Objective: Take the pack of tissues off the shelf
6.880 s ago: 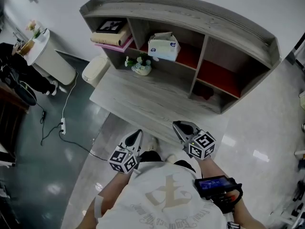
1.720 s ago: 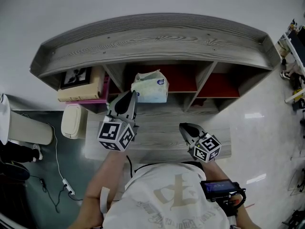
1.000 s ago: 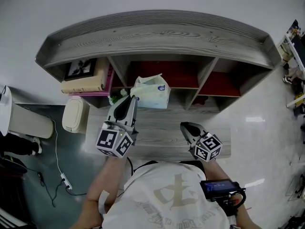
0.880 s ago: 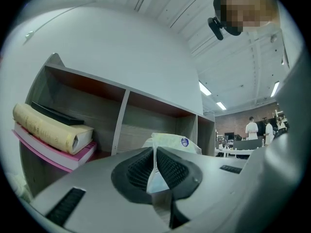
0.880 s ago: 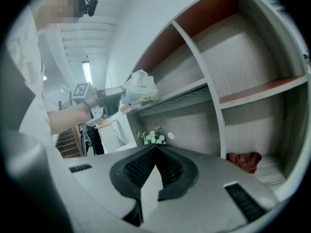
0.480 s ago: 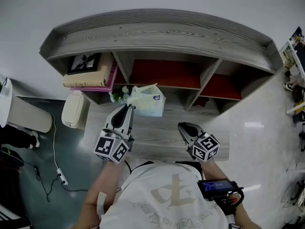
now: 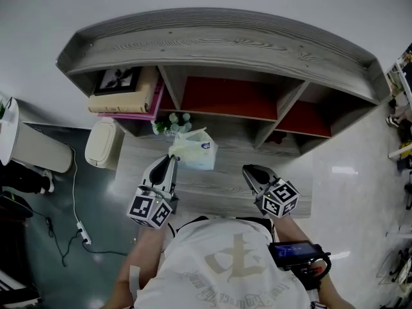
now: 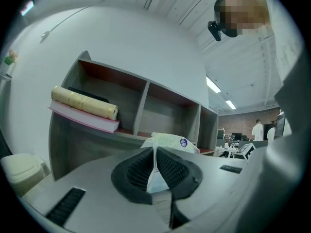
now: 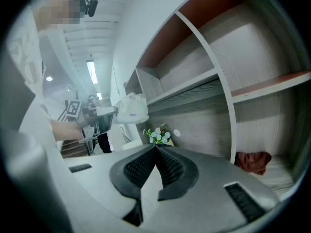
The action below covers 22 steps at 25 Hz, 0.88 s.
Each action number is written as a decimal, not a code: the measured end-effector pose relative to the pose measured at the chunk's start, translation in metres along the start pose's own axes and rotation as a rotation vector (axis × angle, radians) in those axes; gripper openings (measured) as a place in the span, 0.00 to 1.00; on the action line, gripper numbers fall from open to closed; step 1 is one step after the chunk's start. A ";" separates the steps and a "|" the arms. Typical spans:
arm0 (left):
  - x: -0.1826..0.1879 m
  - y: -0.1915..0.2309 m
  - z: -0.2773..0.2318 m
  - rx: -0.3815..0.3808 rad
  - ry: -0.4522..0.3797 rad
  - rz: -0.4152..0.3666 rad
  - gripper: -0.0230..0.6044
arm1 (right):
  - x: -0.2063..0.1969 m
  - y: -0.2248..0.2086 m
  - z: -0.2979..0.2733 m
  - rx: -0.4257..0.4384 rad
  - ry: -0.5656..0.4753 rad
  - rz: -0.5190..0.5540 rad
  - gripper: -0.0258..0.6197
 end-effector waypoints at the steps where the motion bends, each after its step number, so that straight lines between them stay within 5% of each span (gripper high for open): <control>1: -0.004 0.002 0.004 0.012 0.006 0.008 0.09 | 0.000 0.001 0.000 0.005 0.002 0.001 0.05; 22: -0.043 0.016 0.035 0.072 0.083 0.004 0.09 | 0.004 0.011 -0.012 0.059 -0.025 0.022 0.05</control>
Point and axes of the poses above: the fingertips, and each gripper's own axes: z backward along the fingers, y to its left, x out of its top, the point moved 6 cm from there along z, backward along the fingers, and after that the axes turned 5 degrees about -y, right-handed, at the moved point
